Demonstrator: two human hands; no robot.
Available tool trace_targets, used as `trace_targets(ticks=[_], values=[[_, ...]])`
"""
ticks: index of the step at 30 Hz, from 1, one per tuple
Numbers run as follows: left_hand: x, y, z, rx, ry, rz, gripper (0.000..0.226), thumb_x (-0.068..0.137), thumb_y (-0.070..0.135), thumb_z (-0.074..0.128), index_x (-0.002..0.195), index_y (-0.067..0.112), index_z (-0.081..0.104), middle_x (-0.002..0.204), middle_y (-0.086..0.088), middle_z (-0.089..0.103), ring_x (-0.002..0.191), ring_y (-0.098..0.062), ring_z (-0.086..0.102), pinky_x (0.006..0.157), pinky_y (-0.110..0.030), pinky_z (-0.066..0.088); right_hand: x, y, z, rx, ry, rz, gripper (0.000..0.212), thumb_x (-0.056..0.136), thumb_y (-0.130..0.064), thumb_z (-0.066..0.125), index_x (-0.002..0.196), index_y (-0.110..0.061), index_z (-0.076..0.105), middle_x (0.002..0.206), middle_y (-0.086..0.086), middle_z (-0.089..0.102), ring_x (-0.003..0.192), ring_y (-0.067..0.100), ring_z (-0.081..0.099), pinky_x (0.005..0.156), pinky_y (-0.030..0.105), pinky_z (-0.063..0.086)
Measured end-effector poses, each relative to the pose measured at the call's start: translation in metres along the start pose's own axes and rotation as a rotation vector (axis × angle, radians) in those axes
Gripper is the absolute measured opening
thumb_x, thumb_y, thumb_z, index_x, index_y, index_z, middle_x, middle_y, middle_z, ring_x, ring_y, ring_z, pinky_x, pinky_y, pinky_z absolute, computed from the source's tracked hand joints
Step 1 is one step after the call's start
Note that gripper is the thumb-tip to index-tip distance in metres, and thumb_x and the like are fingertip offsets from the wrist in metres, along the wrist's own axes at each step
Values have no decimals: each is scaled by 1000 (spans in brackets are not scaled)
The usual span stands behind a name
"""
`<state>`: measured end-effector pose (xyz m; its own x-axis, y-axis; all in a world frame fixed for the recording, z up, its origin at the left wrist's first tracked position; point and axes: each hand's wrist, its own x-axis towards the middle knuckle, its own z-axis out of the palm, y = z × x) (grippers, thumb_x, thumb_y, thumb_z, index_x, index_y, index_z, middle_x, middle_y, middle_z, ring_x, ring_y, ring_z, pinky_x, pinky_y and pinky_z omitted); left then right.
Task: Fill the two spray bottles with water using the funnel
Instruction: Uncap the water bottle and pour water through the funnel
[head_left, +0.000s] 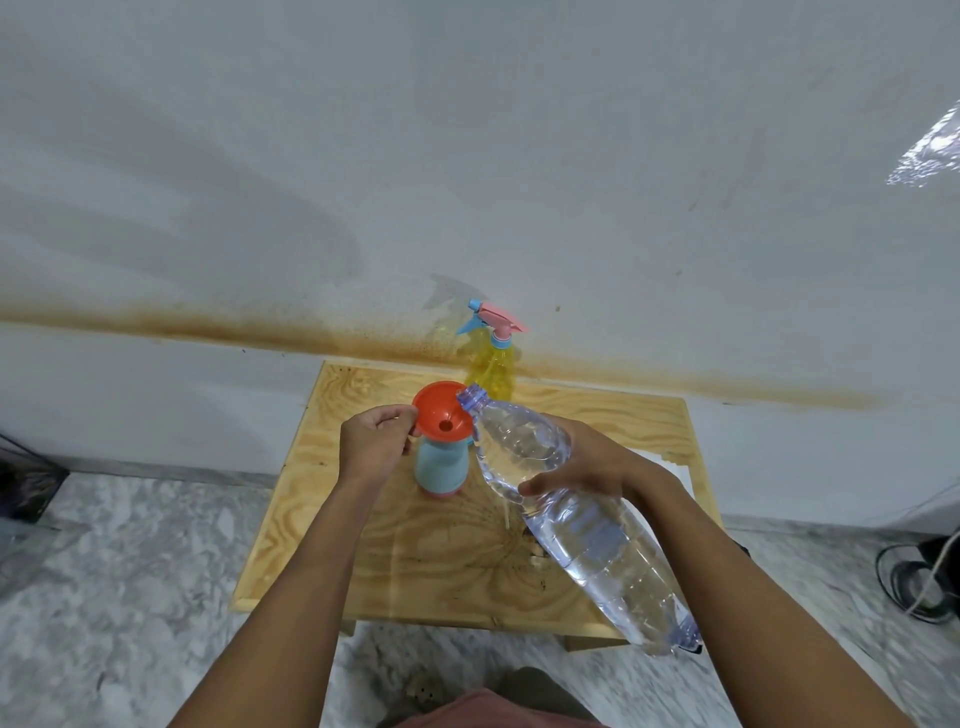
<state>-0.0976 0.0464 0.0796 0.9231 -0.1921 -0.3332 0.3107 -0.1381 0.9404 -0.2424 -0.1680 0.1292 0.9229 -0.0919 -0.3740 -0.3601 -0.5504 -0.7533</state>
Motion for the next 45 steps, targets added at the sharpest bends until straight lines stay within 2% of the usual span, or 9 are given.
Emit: trace_targets(ticks=[4, 9, 15, 19, 28, 35, 39, 43, 45], values=[[0, 0, 1, -11, -3, -3, 7, 92, 15, 70, 88, 14, 75, 67, -2, 71, 58, -15, 54, 73, -36, 57, 1, 0, 1, 9, 0, 10, 83, 68, -33, 89, 136, -53, 48, 125, -28, 64, 116, -4, 61, 95, 19, 47], [1, -2, 0, -6, -1, -13, 10, 92, 15, 70, 92, 8, 77, 68, -3, 71, 58, -15, 55, 73, -36, 57, -2, -3, 0, 24, -22, -10, 86, 74, -25, 86, 142, -52, 42, 130, -32, 60, 118, -14, 54, 86, 5, 43], [3, -4, 0, -13, -5, -17, 10, 92, 16, 70, 92, 8, 77, 67, -2, 71, 57, -14, 54, 71, -34, 56, -2, -3, -1, 39, -30, -18, 87, 74, -22, 86, 142, -54, 42, 134, -26, 59, 116, -12, 57, 87, 10, 47], [2, -3, 0, -14, -3, -12, 10, 92, 15, 70, 93, 8, 77, 69, -3, 71, 57, -14, 54, 71, -34, 56, 0, -2, -2, 10, -31, -13, 87, 72, -28, 87, 139, -58, 41, 134, -24, 60, 114, 0, 64, 98, 23, 50], [2, -4, 1, -6, 7, -4, 9, 92, 16, 71, 91, 10, 77, 69, -2, 72, 59, -14, 56, 73, -36, 58, 0, 0, -2, 2, -18, -14, 85, 71, -28, 87, 137, -60, 43, 127, -22, 64, 106, 12, 69, 91, 23, 55], [1, -2, 2, -4, 16, -14, 9, 92, 16, 70, 92, 11, 77, 70, -2, 72, 58, -14, 55, 73, -35, 57, 0, 0, 1, -23, -13, -14, 88, 68, -35, 87, 137, -63, 40, 130, -19, 63, 113, 16, 67, 97, 40, 55], [0, -1, 2, 7, 13, -13, 9, 92, 17, 69, 89, 14, 77, 70, -2, 72, 58, -15, 55, 70, -32, 55, -5, 2, 1, -2, 45, -17, 84, 68, -24, 89, 117, -75, 45, 120, -34, 62, 114, -2, 62, 93, 22, 54], [-1, -2, 2, 25, 13, -9, 11, 92, 18, 68, 91, 13, 77, 71, -2, 73, 57, -14, 54, 69, -33, 54, -5, 3, 6, 29, 124, -2, 82, 59, -34, 92, 127, -54, 51, 121, -21, 66, 107, 3, 66, 95, 37, 55], [0, -2, 1, 39, 12, -4, 12, 92, 19, 68, 95, 13, 77, 73, -3, 74, 57, -14, 55, 68, -33, 54, -7, 3, 8, 32, 162, -8, 83, 58, -36, 92, 128, -51, 50, 120, -21, 65, 109, 1, 64, 96, 37, 55]])
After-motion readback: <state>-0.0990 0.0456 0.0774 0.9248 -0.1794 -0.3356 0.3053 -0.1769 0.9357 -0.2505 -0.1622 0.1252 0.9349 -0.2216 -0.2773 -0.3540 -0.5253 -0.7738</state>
